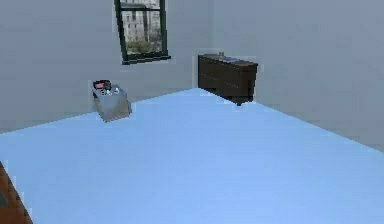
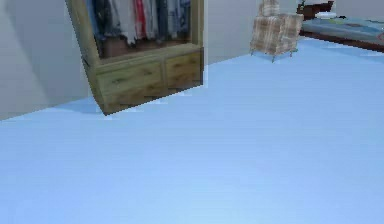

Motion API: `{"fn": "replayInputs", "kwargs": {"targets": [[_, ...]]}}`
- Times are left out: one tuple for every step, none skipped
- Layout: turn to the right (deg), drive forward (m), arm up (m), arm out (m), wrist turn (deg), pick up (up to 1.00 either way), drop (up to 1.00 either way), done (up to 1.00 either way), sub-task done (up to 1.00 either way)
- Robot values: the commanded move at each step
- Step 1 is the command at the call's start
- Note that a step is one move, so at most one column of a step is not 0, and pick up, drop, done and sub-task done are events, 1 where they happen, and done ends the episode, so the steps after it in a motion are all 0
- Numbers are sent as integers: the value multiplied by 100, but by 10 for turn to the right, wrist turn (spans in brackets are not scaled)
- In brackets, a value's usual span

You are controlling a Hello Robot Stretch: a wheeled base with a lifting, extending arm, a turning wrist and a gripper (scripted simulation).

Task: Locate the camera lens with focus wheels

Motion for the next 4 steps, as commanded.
{"fn": "replayInputs", "kwargs": {"targets": [[0, 65, 0, 0, 0, 0, 0, 0, 0], [-330, 0, 0, 0, 0, 0, 0, 0, 0], [-30, 0, 0, 0, 0, 0, 0, 0, 0], [0, 85, 0, 0, 0, 0, 0, 0, 0]]}}
